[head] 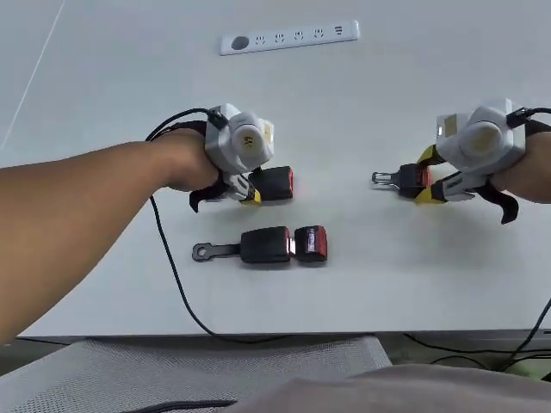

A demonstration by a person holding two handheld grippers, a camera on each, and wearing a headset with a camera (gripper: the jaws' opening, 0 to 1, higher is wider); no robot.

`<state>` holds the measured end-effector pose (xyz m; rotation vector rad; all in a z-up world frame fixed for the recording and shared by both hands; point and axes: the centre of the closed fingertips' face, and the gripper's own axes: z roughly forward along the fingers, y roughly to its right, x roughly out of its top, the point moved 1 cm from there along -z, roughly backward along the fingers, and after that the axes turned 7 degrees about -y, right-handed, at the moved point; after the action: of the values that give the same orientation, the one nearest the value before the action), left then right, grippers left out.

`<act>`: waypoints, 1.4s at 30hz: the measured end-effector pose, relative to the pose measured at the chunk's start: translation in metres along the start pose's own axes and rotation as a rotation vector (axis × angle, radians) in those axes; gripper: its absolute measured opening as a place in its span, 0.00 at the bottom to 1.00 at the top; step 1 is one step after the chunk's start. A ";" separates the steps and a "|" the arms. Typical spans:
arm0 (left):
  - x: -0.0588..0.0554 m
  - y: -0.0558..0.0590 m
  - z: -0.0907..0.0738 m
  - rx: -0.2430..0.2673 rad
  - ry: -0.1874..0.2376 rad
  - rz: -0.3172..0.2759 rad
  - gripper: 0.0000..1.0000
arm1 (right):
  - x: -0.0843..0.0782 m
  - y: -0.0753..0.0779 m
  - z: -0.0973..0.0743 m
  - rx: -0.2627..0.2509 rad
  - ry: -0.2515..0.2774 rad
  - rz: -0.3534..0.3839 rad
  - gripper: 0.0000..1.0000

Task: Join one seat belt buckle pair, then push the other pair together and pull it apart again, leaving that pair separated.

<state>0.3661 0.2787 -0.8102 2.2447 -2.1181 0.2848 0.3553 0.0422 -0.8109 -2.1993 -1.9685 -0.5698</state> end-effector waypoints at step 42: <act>-0.127 0.121 -0.120 0.327 0.293 -0.630 0.93 | 0.010 -0.094 -0.125 -0.228 0.325 0.388 0.84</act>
<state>0.2275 0.4149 -0.7239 2.6869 -1.2128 0.8978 0.2400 0.0216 -0.7059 -2.3451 -1.3310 -1.0488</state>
